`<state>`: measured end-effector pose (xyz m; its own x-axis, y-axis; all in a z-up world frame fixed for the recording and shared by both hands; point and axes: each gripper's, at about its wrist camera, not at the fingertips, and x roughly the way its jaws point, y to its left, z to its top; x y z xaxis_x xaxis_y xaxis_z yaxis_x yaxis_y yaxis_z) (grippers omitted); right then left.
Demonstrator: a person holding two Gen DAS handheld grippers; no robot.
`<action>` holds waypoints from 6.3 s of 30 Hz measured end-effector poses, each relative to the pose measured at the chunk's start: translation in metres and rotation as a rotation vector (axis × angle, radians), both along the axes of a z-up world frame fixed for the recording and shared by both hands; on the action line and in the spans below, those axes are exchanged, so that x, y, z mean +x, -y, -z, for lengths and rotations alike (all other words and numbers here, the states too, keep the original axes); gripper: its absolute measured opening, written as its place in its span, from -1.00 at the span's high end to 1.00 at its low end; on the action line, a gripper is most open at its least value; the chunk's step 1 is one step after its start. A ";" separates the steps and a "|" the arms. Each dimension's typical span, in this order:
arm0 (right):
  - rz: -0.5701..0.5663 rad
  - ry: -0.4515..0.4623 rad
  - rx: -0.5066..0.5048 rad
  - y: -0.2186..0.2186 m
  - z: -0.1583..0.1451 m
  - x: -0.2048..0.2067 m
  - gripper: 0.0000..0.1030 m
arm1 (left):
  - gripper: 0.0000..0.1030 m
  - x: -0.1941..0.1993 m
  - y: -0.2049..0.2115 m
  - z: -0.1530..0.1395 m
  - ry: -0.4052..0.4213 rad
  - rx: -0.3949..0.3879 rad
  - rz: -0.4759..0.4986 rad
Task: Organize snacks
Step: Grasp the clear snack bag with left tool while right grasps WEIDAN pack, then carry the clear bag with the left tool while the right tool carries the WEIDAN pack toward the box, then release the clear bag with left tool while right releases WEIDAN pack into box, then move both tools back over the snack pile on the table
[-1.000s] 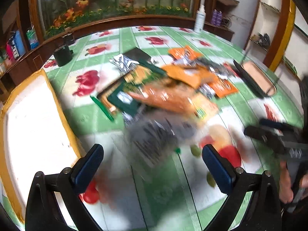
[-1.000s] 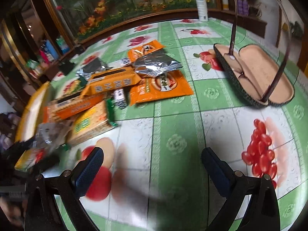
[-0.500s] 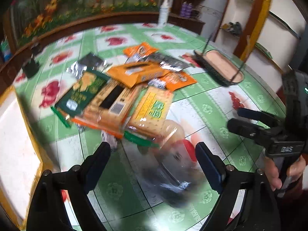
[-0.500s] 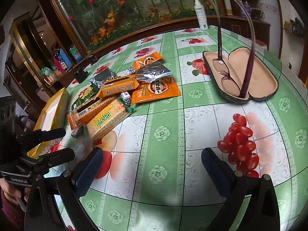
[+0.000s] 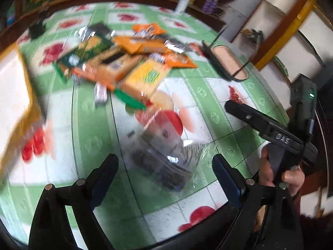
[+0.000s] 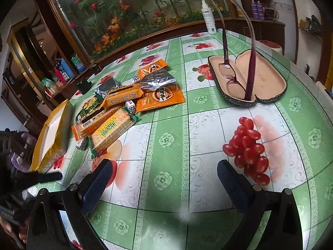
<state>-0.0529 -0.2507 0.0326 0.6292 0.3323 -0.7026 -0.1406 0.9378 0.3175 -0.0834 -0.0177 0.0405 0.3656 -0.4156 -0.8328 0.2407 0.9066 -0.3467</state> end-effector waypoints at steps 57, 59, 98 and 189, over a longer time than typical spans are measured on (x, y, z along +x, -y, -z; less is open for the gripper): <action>-0.011 -0.221 -0.226 -0.115 0.011 0.060 -0.09 | -0.53 0.027 -0.061 0.020 0.017 -0.015 -0.140; -0.018 -0.207 -0.234 -0.114 0.011 0.055 -0.09 | -0.59 0.029 -0.061 0.020 0.006 -0.033 -0.149; -0.115 -0.152 -0.202 -0.126 0.012 0.019 -0.03 | 0.14 0.004 -0.075 -0.007 0.251 0.031 -0.155; -0.306 -0.184 -0.118 -0.327 -0.018 0.200 -0.06 | -0.37 0.075 -0.303 -0.043 0.224 0.131 -0.480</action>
<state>0.1470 0.0767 0.0504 0.3727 0.3953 -0.8395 -0.3702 0.8930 0.2560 -0.0086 0.2858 0.0839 0.6632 -0.0563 -0.7463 -0.1558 0.9649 -0.2113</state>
